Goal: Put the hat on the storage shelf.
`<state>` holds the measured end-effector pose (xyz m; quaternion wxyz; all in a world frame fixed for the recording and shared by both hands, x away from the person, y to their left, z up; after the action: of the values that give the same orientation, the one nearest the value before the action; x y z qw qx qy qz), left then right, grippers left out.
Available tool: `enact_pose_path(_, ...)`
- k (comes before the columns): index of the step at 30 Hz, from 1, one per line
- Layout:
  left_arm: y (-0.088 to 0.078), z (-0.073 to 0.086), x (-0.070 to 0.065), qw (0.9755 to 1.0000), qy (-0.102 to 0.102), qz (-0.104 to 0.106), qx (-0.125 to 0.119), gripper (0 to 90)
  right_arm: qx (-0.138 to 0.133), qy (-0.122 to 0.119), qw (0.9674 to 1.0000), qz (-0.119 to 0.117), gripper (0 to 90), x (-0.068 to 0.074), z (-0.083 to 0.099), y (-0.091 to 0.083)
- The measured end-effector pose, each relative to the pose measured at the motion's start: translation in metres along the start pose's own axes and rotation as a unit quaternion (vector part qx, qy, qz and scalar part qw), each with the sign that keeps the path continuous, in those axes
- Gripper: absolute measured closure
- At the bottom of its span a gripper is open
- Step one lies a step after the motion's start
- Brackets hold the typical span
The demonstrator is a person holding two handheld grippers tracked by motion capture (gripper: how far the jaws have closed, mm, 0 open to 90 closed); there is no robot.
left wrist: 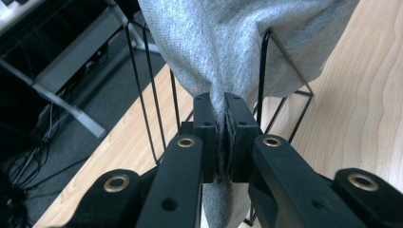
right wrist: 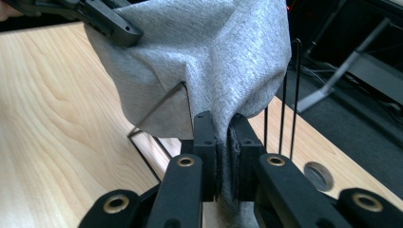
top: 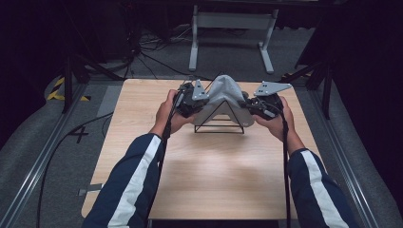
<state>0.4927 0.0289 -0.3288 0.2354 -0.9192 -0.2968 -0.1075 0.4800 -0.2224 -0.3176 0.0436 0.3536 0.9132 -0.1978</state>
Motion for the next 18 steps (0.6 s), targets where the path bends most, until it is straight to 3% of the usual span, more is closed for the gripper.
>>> enact_pose_path(3,0.002,0.004,0.001,0.9999,-0.003,-0.007,0.009,80.6,-0.002,0.005,1.0,0.007,81.8,-0.001,0.003,-0.001)
enact_pose_path(4,0.004,0.006,0.001,1.0,-0.005,-0.002,0.007,82.0,0.001,0.005,1.0,0.008,82.1,-0.002,0.005,0.0)
enact_pose_path(8,0.01,0.016,0.003,0.9998,-0.009,-0.015,0.01,84.4,0.006,0.009,0.9997,0.022,83.6,-0.003,0.013,0.004)
enact_pose_path(9,0.012,0.018,0.003,0.9996,-0.019,-0.019,0.01,84.3,0.004,0.012,0.9996,0.023,83.6,-0.004,0.015,0.006)
enact_pose_path(12,0.017,0.023,0.003,0.9995,-0.02,-0.018,0.015,85.0,0.005,0.014,0.9995,0.028,84.1,-0.003,0.019,0.01)
enact_pose_path(15,0.016,0.026,0.003,0.9994,-0.027,-0.022,0.007,83.2,0.004,0.012,0.9994,0.032,81.2,0.0,0.023,0.013)
enact_pose_path(16,0.014,0.026,0.003,0.9992,-0.034,-0.022,-0.001,81.5,0.002,0.012,0.9992,0.039,77.4,0.001,0.025,0.014)
enact_pose_path(18,0.008,0.029,0.004,0.9975,-0.062,-0.027,-0.019,69.5,-0.003,0.023,0.9982,0.055,69.9,-0.001,0.028,0.012)
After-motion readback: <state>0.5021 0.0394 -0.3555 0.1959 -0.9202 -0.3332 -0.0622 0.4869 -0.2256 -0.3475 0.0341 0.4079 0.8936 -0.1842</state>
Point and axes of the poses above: each handheld gripper's, and its own axes: y roughly forward along the jaws, z roughly out of its underside, x roughly to its left, the point moved 2 cm from there along y, roughly forward along the jaws, and after that the axes turned 12 degrees about -x, right-handed, at the moved point
